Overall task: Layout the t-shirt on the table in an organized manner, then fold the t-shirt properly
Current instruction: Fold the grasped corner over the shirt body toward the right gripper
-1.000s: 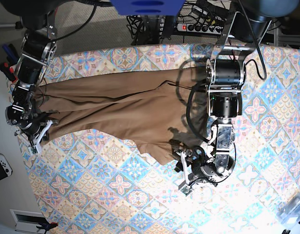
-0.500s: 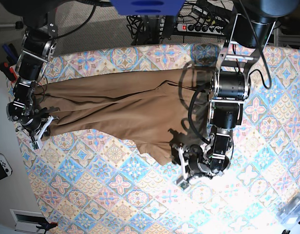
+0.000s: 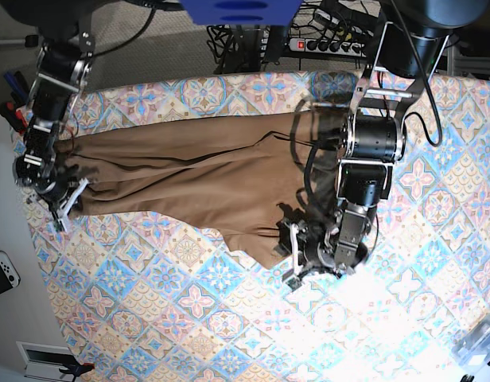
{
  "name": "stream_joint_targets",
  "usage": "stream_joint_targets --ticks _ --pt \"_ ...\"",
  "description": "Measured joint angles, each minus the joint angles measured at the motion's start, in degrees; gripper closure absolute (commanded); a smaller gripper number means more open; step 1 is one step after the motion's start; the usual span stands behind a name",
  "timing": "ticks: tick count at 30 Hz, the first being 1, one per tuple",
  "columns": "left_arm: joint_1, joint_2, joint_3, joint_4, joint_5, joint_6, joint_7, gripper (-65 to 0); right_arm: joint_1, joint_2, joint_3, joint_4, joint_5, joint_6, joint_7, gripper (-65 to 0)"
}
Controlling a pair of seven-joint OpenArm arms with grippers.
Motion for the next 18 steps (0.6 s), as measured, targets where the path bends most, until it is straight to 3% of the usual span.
stream_joint_targets --ticks 7,9,12,18 --pt "-1.05 -0.13 0.0 -3.06 -0.33 0.09 -1.57 -27.2 -1.07 0.11 -0.13 7.06 -0.39 0.39 -0.11 0.0" --pt "-1.07 -0.11 0.0 -3.06 -0.33 0.04 -1.57 -19.5 -1.79 0.04 -0.13 7.02 -0.94 0.42 -0.98 0.0" --pt "-0.79 0.17 0.0 -3.06 -0.74 -0.35 -1.6 -2.2 -1.88 -0.04 -0.13 7.04 -0.98 0.44 -0.92 0.0" --pt "-0.76 0.48 0.0 -3.08 -0.76 -0.11 -1.79 0.0 -1.62 -0.02 -0.13 7.04 -0.79 0.42 -0.7 0.0"
